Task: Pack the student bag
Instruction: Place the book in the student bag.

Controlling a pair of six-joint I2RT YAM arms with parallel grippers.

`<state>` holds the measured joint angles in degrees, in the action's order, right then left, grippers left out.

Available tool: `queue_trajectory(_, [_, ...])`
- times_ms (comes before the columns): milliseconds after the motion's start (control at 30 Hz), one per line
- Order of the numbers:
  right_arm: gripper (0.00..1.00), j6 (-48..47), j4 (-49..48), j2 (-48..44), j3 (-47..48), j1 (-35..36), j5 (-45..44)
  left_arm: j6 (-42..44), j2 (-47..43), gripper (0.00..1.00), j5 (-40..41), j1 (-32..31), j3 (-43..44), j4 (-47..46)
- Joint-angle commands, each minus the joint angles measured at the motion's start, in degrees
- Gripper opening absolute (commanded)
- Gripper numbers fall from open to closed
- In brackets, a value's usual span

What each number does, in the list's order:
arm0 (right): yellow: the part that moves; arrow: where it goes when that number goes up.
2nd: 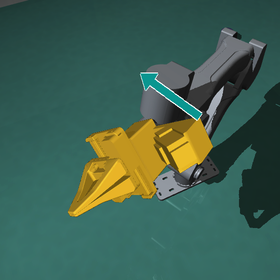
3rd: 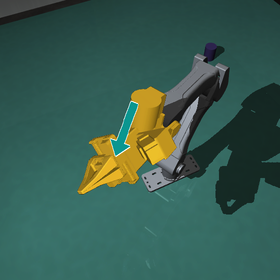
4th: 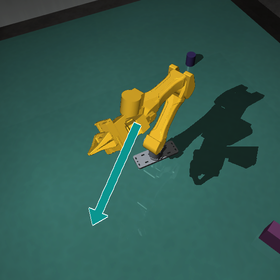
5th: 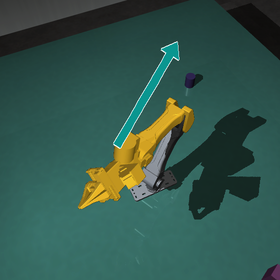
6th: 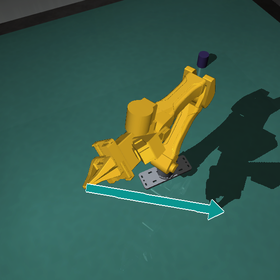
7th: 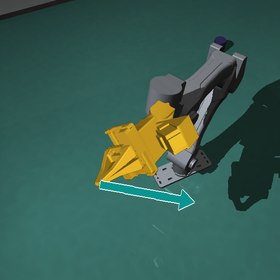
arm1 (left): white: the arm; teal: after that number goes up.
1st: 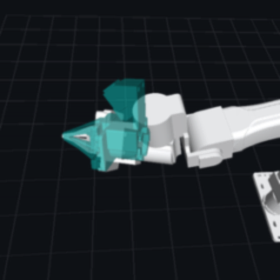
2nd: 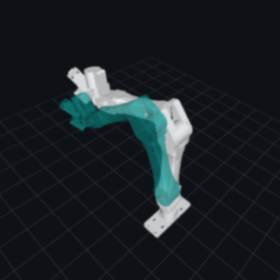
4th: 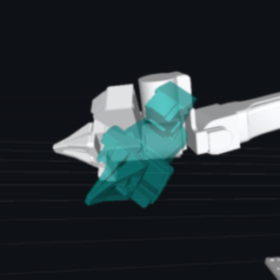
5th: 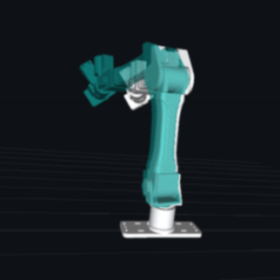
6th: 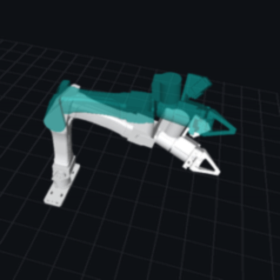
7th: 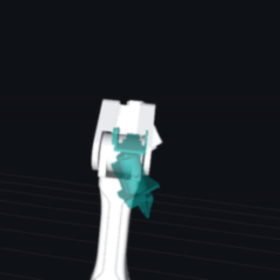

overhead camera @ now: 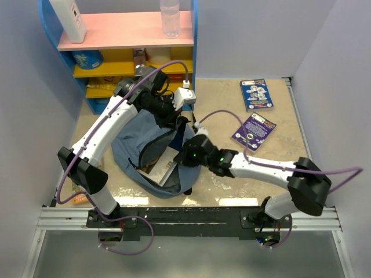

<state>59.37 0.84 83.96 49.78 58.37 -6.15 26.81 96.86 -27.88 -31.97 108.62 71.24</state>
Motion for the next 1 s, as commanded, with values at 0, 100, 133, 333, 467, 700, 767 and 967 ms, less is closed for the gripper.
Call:
queue_trajectory(0, [0.08,-0.1,3.2,-5.1,0.6,-4.1,-8.7,0.8,-3.0,0.0,-2.4,-0.3,-0.2,-2.9])
queue_trajectory(100, [0.02,0.0,1.1,-5.6,0.4,-4.4,-12.9,1.0,-3.7,0.0,-2.4,-0.3,-1.1,-3.0])
queue_trajectory(133, [0.0,-0.3,-0.5,-4.9,0.2,-4.7,-13.8,1.0,-4.0,0.0,-2.5,-0.3,-1.8,-3.3])
queue_trajectory(333, [0.0,-1.4,-3.7,3.9,5.5,-5.1,-11.4,0.7,-4.4,0.0,-2.8,-0.3,-2.4,-3.3])
queue_trajectory(467, [0.0,0.2,-5.1,7.0,5.2,-4.8,-10.5,0.8,-4.9,0.0,-2.7,-0.3,-2.4,-3.3])
queue_trajectory(700, [0.0,-1.4,-2.9,8.2,6.1,-2.4,-6.4,0.7,-4.7,0.0,-2.7,-0.3,-2.5,-3.8])
queue_trajectory(767, [0.0,-1.1,-2.8,8.9,5.9,-1.2,-4.8,0.7,-4.6,0.0,-2.8,-0.3,-2.3,-4.0])
queue_trajectory(967, [0.0,0.4,-1.0,17.8,6.3,-1.1,-1.7,0.3,-4.4,0.0,-2.8,-0.3,-1.5,-3.8])
